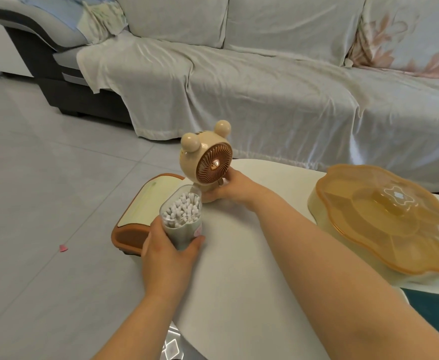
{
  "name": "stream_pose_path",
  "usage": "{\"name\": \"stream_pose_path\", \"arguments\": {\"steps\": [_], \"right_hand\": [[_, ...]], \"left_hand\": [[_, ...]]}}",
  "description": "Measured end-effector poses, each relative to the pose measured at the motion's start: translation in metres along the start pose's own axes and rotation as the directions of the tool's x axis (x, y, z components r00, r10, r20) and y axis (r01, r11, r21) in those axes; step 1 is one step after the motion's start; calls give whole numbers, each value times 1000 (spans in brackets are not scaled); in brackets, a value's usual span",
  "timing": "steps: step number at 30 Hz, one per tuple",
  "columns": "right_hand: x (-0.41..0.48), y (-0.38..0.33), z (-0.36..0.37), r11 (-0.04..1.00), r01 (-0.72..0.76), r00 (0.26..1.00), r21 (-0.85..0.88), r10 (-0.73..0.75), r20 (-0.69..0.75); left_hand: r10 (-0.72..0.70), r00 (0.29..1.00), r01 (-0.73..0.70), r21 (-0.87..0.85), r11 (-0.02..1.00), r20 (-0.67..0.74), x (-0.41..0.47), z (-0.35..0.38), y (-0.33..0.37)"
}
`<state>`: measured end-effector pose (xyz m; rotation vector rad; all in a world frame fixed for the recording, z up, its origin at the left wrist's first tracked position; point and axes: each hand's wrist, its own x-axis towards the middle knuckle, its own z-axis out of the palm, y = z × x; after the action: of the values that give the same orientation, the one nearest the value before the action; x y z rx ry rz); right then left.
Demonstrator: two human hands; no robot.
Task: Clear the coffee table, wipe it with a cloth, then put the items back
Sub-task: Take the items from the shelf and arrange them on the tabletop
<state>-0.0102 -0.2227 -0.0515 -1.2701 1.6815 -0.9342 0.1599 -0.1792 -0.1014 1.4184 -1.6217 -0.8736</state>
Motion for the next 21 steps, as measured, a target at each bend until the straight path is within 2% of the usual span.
{"name": "stream_pose_path", "arguments": {"steps": [7,11,13,18,21], "right_hand": [[-4,5,3,999,-33,998,12,34,-60],[-17,10,1,991,-52,975,-124,24,-223],[-30,9,-3,989,-80,952,-128,38,-304],[-76,-4,-19,982,-97,907,-159,22,-420],[-110,-16,-29,981,-54,900,-188,-34,-435]], "left_hand": [[4,1000,-5,38,999,12,0,-1,2],[11,999,-15,96,995,47,1,-2,4],[5,997,-12,106,994,72,0,-3,6],[31,994,-31,4,999,104,-3,-9,10],[56,998,-56,-5,998,42,-9,-12,13]]}}
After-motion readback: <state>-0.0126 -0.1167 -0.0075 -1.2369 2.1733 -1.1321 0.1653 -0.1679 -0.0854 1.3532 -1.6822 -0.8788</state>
